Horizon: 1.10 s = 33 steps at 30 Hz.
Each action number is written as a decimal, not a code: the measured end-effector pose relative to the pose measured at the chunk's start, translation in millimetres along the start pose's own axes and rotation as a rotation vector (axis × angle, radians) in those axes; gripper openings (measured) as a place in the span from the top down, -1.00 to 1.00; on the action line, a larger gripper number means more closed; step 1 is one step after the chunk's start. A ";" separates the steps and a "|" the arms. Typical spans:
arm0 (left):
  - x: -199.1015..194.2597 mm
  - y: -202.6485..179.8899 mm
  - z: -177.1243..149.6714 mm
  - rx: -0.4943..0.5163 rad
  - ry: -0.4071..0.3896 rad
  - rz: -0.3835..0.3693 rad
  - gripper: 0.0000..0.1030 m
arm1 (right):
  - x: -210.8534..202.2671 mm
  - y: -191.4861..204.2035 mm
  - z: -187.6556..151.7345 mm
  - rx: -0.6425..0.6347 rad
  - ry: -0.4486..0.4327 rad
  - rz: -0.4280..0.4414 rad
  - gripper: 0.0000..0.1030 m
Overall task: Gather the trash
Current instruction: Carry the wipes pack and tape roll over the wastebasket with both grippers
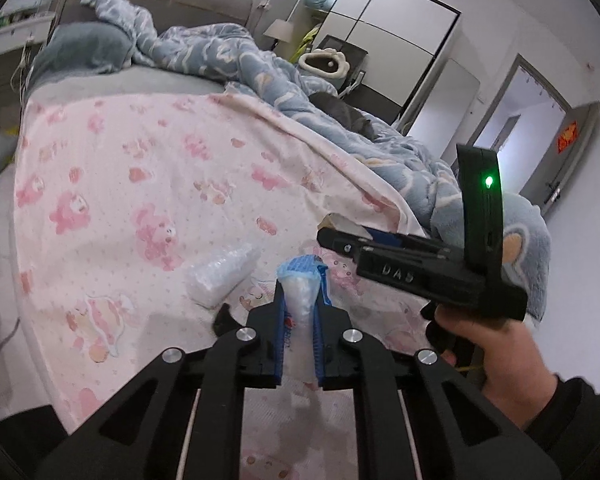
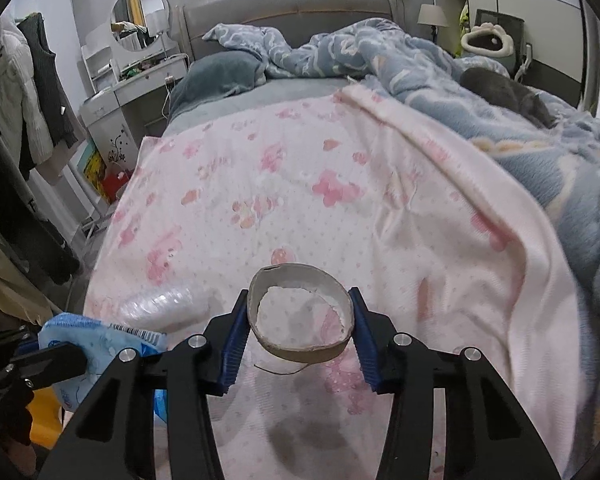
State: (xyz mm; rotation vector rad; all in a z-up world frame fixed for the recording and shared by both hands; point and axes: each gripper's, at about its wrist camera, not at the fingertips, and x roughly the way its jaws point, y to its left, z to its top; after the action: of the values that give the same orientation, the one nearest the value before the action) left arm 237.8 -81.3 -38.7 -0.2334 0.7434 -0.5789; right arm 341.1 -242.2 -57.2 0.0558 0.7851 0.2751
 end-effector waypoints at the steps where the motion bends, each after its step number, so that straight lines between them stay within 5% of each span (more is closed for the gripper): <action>1: -2.6 -1.3 0.0 0.010 -0.003 0.004 0.76 | -3.0 1.3 0.8 -0.003 -0.004 0.001 0.06; 7: -28.3 -5.9 -0.8 0.060 -0.055 0.021 0.76 | -21.7 8.3 5.0 -0.004 -0.023 0.015 0.06; 18: -74.7 -10.1 -4.7 0.154 -0.070 0.172 0.76 | -37.0 41.3 -0.6 0.001 -0.009 0.059 0.06; 33: -102.3 30.1 -52.5 0.165 0.066 0.320 0.76 | -75.5 113.3 -33.3 -0.035 0.002 0.118 0.06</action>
State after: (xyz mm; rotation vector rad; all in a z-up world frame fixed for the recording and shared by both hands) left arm 153.4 1.9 -30.1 0.0582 0.7734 -0.3416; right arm 241.5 -154.9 -11.6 0.0693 0.7801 0.4001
